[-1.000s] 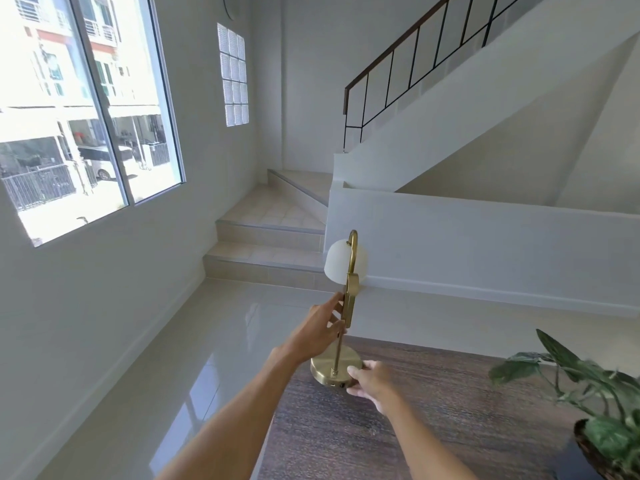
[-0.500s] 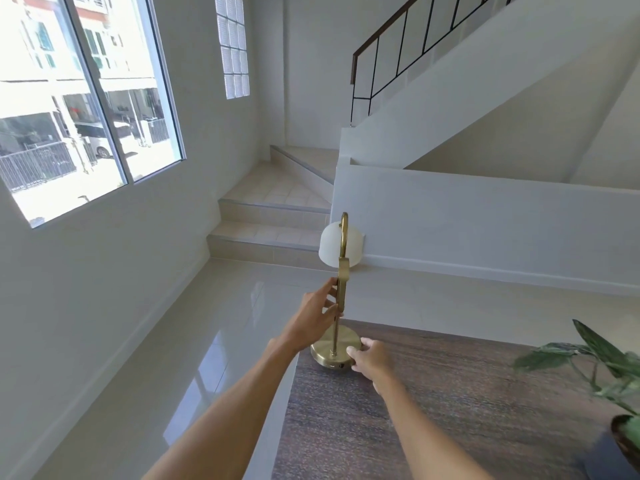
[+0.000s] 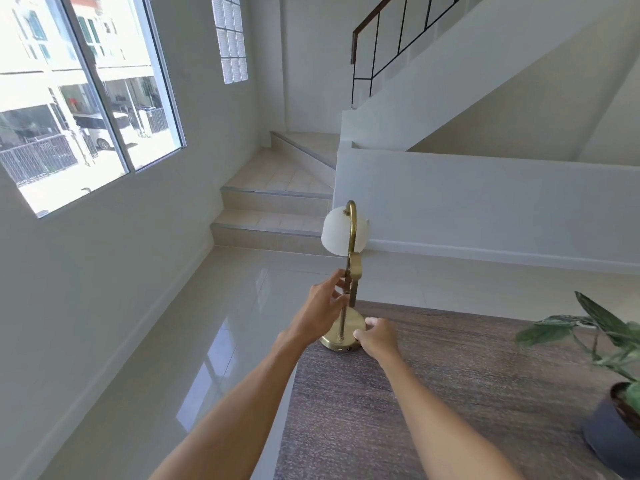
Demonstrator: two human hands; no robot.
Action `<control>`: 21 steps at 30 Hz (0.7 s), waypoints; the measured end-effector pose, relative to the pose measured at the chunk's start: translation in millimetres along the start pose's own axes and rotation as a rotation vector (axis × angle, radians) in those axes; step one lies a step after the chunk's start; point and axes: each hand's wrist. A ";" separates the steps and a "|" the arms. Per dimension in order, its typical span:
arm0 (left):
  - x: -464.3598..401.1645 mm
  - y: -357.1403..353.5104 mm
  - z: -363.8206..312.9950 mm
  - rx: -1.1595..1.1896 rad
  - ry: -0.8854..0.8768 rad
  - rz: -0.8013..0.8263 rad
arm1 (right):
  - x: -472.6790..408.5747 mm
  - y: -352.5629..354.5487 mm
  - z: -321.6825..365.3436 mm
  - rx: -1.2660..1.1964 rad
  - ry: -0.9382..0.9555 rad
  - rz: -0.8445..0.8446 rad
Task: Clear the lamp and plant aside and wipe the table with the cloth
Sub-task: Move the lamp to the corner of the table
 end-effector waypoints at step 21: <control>12.6 -10.8 13.2 0.048 0.142 -0.133 | 10.6 5.3 -9.1 -0.041 -0.019 0.122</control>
Point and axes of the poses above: each hand's wrist, its own x-axis away from the middle knuckle, its own y-axis out of the back of the hand, z = x × y, and after that the axes turned 6 degrees about y, right-handed
